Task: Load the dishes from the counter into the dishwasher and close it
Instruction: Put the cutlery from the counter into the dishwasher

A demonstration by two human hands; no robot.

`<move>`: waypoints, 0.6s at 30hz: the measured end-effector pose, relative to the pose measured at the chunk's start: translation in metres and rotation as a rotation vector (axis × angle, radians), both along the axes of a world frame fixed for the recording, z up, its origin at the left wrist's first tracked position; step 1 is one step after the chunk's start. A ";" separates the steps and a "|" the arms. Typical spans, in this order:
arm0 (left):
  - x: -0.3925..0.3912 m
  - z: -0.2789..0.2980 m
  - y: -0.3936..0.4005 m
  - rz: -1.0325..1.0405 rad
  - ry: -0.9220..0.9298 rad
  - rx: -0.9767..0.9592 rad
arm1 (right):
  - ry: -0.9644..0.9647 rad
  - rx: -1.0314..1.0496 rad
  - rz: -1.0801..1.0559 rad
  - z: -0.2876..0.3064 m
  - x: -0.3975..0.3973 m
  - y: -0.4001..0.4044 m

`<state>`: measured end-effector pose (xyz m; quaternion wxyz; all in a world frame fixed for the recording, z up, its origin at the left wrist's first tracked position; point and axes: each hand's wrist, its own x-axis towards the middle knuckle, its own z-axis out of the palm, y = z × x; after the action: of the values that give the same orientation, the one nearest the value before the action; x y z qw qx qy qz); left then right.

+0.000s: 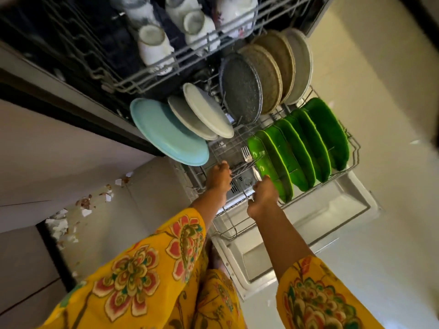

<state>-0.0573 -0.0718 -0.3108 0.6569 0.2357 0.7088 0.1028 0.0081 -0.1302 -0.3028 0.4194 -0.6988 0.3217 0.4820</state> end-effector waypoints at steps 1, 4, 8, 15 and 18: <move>-0.003 0.007 0.000 0.013 -0.025 -0.001 | -0.001 0.036 0.041 0.010 -0.003 0.000; -0.017 0.043 0.000 0.054 -0.031 0.027 | 0.004 0.147 0.151 0.034 -0.014 0.000; -0.040 0.096 0.003 0.144 -0.118 0.052 | -0.029 0.203 0.340 0.074 -0.035 0.005; -0.099 0.180 0.001 0.293 -0.192 0.139 | -0.115 0.307 0.622 0.159 -0.083 0.012; -0.129 0.206 -0.005 0.351 -0.199 0.196 | -0.134 0.366 0.712 0.191 -0.107 0.019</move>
<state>-0.1863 -0.0767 -0.1044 0.6697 0.1601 0.6571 0.3068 -0.0987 -0.1114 -0.1114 0.3639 -0.7102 -0.0596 0.5997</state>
